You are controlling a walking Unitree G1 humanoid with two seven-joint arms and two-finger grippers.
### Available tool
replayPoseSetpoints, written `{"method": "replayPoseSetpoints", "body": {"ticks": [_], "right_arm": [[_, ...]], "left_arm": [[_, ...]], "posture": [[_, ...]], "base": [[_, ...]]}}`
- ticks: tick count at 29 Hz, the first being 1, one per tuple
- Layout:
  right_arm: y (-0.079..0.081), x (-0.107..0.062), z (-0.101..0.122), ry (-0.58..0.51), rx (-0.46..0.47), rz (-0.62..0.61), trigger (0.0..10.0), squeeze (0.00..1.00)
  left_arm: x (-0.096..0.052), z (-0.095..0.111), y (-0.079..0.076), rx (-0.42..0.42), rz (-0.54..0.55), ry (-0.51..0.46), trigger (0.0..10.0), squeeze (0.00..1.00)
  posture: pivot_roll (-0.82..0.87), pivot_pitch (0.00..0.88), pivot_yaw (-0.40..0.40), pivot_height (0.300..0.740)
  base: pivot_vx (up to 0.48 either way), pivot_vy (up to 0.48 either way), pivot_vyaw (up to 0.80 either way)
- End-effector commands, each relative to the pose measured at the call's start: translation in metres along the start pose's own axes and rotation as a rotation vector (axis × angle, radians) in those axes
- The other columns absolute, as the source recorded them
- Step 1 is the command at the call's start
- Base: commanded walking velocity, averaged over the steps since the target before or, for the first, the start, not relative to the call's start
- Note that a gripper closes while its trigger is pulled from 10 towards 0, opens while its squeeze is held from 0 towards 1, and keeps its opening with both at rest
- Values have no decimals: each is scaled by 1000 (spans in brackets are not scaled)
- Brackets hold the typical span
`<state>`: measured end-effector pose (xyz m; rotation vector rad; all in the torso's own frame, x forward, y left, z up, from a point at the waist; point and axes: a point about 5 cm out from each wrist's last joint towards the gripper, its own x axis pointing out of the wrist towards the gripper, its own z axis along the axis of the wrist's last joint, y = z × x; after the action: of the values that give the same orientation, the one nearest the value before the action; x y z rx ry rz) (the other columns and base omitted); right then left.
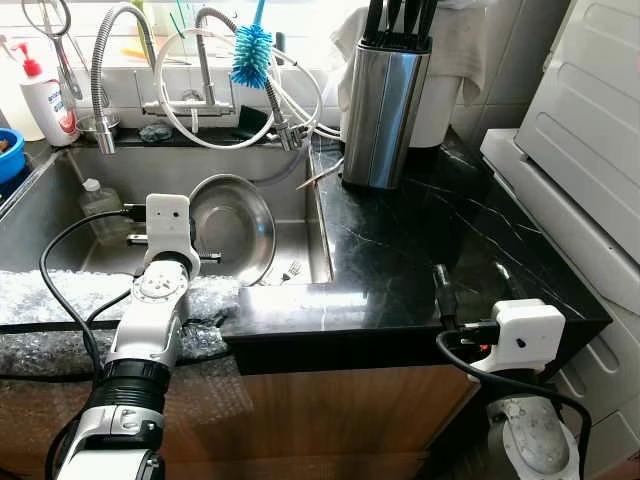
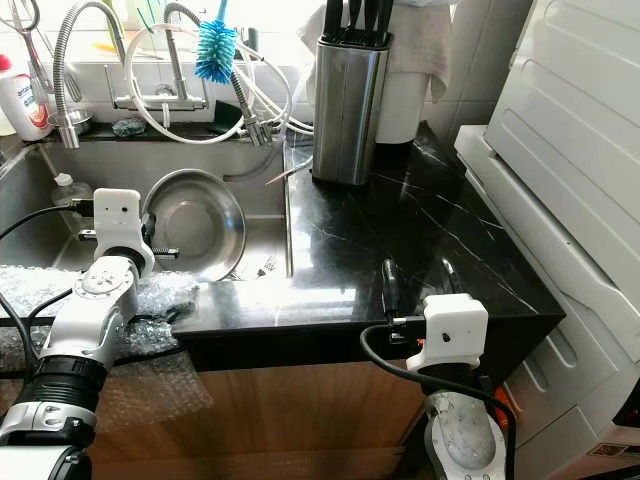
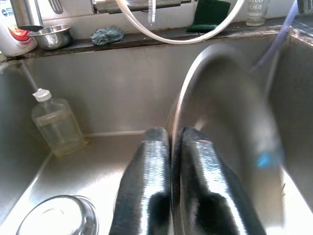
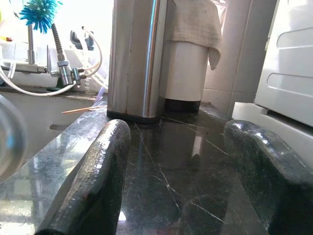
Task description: Kitchen organization
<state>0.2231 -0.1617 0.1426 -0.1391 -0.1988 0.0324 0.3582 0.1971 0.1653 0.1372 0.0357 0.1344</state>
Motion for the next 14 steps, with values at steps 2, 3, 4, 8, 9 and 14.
{"method": "replayPoseSetpoints", "body": {"ticks": [2, 3, 4, 8, 9, 14], "right_arm": [[-1, 2, -1, 6, -2, -6, 10000, 0], [-2, 2, -1, 6, -1, -6, 10000, 0], [-2, 3, -1, 7, -1, -5, 10000, 0], [-2, 3, -1, 7, -1, -4, 10000, 0], [-1, 3, -1, 8, -1, -3, 10000, 0], [-1, 5, 0, 3, -1, -1, 10000, 0]], "left_arm": [[1, -3, -3, 22, -24, 26, 10000, 1000], [1, -3, -4, 21, -26, 27, 10000, 1000], [1, -3, -4, 21, -29, 28, 10000, 1000], [1, -3, -5, 22, -37, 29, 10000, 1000], [1, -3, -6, 23, -40, 29, 10000, 1000], [0, 4, -10, -11, -78, -34, 10000, 0]], "posture": [[-170, 7, -19, 740], [-170, 7, -19, 740], [-170, 7, -19, 740], [-170, 7, -20, 740], [-171, 7, -20, 740], [-169, 5, -21, 740]], "base": [[0, 0, 0], [0, 0, 0], [0, 0, 0], [0, 0, 0], [0, 0, 0], [0, 0, 0]]}}
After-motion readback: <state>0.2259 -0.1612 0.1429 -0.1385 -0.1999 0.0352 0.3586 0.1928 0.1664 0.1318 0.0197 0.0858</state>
